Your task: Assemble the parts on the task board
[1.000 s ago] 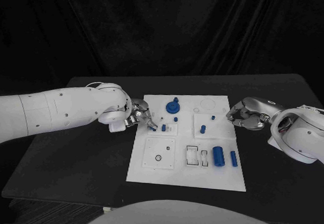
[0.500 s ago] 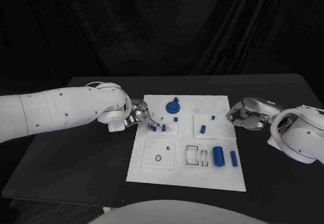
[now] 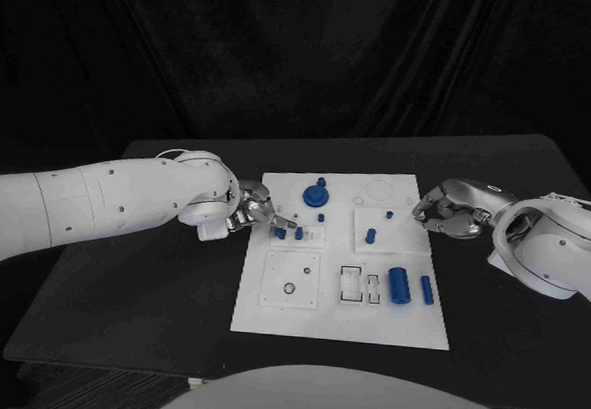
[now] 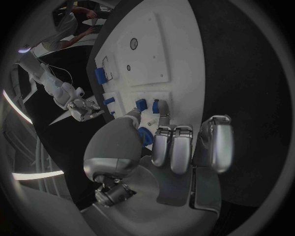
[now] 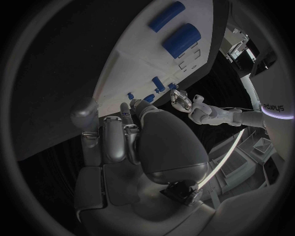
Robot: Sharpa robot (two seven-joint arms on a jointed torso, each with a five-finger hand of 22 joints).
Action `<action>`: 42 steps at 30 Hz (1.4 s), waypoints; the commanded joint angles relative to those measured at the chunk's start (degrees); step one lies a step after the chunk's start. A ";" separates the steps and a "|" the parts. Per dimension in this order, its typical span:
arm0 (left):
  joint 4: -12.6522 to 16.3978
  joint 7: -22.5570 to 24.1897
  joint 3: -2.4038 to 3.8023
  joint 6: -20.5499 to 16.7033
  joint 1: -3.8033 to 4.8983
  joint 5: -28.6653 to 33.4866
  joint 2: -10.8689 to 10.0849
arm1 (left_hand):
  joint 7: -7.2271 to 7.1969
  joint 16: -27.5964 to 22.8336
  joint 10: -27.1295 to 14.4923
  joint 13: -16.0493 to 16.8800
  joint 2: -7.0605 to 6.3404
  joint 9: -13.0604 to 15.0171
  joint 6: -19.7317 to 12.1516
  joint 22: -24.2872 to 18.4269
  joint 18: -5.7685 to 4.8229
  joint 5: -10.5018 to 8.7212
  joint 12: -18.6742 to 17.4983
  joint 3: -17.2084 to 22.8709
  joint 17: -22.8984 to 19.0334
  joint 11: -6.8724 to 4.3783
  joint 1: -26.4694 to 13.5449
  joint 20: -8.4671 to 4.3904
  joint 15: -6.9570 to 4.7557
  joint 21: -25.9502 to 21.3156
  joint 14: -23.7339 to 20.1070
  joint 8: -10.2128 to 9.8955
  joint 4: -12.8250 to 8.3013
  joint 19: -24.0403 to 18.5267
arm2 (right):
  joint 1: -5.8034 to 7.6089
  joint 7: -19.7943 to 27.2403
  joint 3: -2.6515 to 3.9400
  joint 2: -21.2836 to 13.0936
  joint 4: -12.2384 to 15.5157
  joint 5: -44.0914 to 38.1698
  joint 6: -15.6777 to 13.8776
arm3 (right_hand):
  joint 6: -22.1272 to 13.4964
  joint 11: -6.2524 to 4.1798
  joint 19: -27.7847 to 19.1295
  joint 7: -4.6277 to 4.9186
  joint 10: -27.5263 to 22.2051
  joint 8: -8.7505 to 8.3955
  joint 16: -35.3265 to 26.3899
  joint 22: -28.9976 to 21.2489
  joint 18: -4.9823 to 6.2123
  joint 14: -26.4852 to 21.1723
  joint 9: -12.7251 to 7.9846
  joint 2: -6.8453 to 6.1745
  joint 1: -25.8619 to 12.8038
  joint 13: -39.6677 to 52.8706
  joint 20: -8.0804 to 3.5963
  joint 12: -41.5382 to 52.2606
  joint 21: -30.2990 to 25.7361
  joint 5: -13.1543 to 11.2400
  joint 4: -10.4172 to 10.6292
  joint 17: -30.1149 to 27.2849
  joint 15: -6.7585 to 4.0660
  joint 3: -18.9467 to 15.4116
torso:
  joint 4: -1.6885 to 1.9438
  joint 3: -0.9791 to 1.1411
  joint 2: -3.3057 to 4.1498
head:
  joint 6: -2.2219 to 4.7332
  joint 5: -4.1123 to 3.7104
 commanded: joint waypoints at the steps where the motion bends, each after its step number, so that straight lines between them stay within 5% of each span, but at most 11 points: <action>1: -0.24 -1.19 -0.70 0.80 -0.85 -1.08 0.05 | 0.49 0.15 6.09 15.03 0.39 0.22 0.15 11.64 0.93 -0.36 -0.03 -0.43 15.09 0.17 -0.53 0.27 0.20 -0.17 5.95 -1.76 0.09 0.11 | -0.19 -1.04 0.04 0.02 -0.04 -0.06 0.35 | -0.44 -0.14 -0.33 0.05 0.79 -0.20 -0.39 5.37 0.66 1.82 -0.06 -0.03 0.45 9.56 -0.11 -0.34 -0.39 0.29 0.09 -0.05 0.12 0.34 | -0.02 0.01 -0.04 | 0.01 -0.02; 10: -0.03 0.46 -0.70 -0.58 -0.86 -1.08 -0.03 | 0.27 0.15 6.09 15.03 3.96 1.06 0.60 11.65 0.93 1.10 -0.03 -0.79 15.09 0.03 0.14 0.26 0.14 -0.10 5.95 -0.72 0.84 0.16 | -0.24 -1.01 0.04 0.01 -0.03 -0.06 0.38 | -0.44 -0.14 -0.33 0.05 0.79 -0.20 -0.39 5.37 0.66 1.82 -0.06 -0.03 0.45 9.56 -0.11 -0.34 -0.39 0.29 0.09 -0.05 0.12 0.34 | -0.04 0.03 -0.02 | 0.01 0.00; 12: 0.08 0.97 -0.70 -1.06 -0.86 -1.08 -0.09 | 0.11 0.15 6.09 15.03 4.87 1.55 0.89 11.68 0.91 3.52 -0.03 -1.13 15.09 -0.11 0.44 0.20 0.09 0.00 5.95 -0.11 0.84 0.24 | -0.25 -1.00 0.04 -0.01 -0.03 -0.06 0.38 | -0.50 -0.18 -0.36 0.03 0.80 -0.23 -0.40 5.33 0.69 1.83 -0.09 -0.02 0.41 9.56 -0.12 -0.34 -0.60 0.29 0.04 -0.05 0.10 0.46 | -0.02 0.04 -0.01 | 0.01 -0.05; 17: 0.47 2.18 -0.69 -2.36 -0.86 -1.08 -0.25 | -0.26 0.15 6.09 15.03 6.08 2.77 1.26 11.79 0.84 6.09 -0.03 -1.62 15.09 -0.38 1.06 0.04 -0.16 0.31 5.95 1.09 0.82 0.48 | -0.25 -1.00 0.04 -0.09 0.01 -0.06 0.38 | -0.50 -0.18 -0.36 0.03 0.80 -0.23 -0.40 5.33 0.69 1.83 -0.09 -0.02 0.41 9.56 -0.12 -0.34 -0.60 0.29 0.04 -0.05 0.10 0.46 | 0.00 0.01 -0.01 | 0.01 -0.10; 42: 2.50 3.34 -0.67 -5.64 -0.84 -1.08 -1.02 | -0.56 0.15 6.09 15.03 7.27 3.67 1.45 11.99 0.69 8.10 -0.03 -1.92 15.09 -0.66 1.60 -0.20 -0.43 0.89 5.95 1.90 1.03 0.95 | -0.26 -0.98 0.04 -0.19 0.02 -0.06 0.17 | -0.50 -0.18 -0.36 0.03 0.80 -0.23 -0.40 5.33 0.69 1.83 -0.09 -0.02 0.41 9.56 -0.12 -0.34 -0.60 0.29 0.04 -0.05 0.10 0.46 | -0.09 0.00 -0.04 | 0.01 -0.26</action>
